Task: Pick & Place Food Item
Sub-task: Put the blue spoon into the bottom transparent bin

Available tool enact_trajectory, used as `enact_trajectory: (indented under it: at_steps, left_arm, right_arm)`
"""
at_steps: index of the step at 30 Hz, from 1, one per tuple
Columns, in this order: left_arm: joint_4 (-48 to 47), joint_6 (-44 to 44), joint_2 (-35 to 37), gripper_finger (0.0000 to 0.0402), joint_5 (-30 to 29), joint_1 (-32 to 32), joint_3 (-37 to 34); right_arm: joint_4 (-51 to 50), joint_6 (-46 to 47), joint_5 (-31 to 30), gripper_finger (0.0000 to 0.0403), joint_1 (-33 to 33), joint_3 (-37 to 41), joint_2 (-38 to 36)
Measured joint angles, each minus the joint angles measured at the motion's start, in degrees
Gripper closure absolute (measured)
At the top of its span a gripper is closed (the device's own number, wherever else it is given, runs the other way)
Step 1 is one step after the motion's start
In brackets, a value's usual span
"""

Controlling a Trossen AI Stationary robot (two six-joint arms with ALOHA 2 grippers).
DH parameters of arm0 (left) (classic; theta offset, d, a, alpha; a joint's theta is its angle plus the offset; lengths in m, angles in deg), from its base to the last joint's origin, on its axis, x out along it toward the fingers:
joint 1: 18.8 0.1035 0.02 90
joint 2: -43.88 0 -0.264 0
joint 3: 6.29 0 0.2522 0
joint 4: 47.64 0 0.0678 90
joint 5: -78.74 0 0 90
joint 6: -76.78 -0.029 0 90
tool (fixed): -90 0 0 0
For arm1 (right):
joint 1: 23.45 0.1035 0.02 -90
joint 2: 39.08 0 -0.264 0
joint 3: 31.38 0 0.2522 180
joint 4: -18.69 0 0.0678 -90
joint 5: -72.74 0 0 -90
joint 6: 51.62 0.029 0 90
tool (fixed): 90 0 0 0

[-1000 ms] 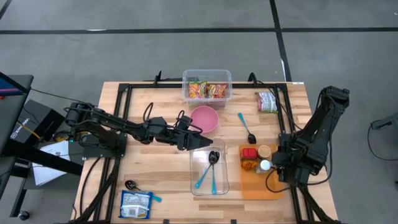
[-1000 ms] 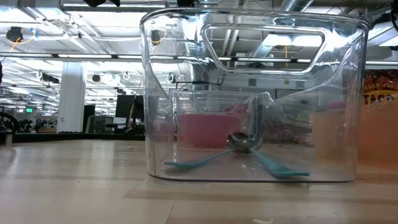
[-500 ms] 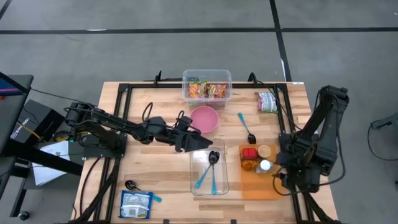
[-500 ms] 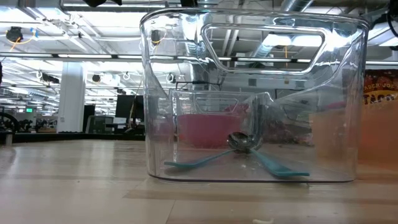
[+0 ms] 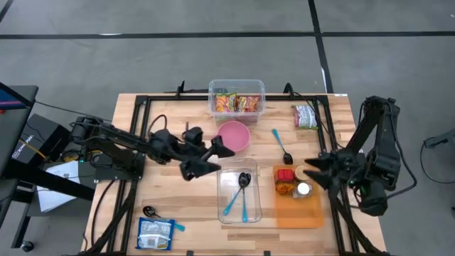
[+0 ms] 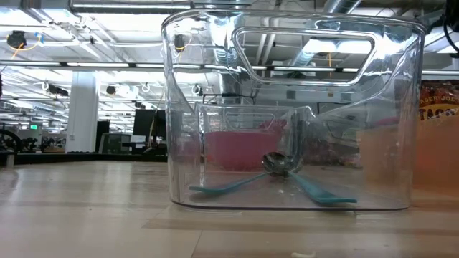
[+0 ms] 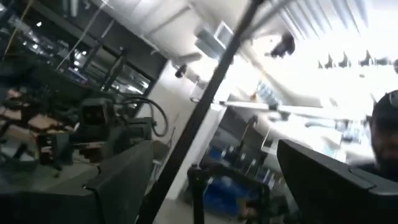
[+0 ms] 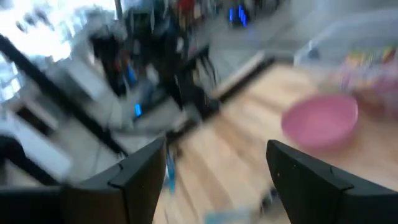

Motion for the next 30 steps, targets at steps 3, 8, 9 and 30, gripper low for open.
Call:
enact_trajectory:
  at_steps: [3,8,9,30]
  left_arm:
    - [-8.41,-6.0,4.77,0.0065,0.05,-1.11,0.02]
    - [-25.85,-13.18,14.03,0.0065,-4.58,-1.67,0.02]
    - [-28.82,-13.84,15.59,0.0065,-6.03,-1.67,0.02]
    - [-49.26,10.56,21.28,0.0065,-5.05,-3.17,0.04]
  right_arm:
    - [0.19,0.38,-5.2,0.0136,-1.36,0.0,-0.7]
    - [1.58,0.17,-6.98,0.0136,-4.26,0.02,-1.57]
    - [1.74,0.21,-6.82,0.0136,-4.78,0.02,-1.52]
    - [4.37,-1.14,-6.71,0.0136,-8.23,0.04,-1.46]
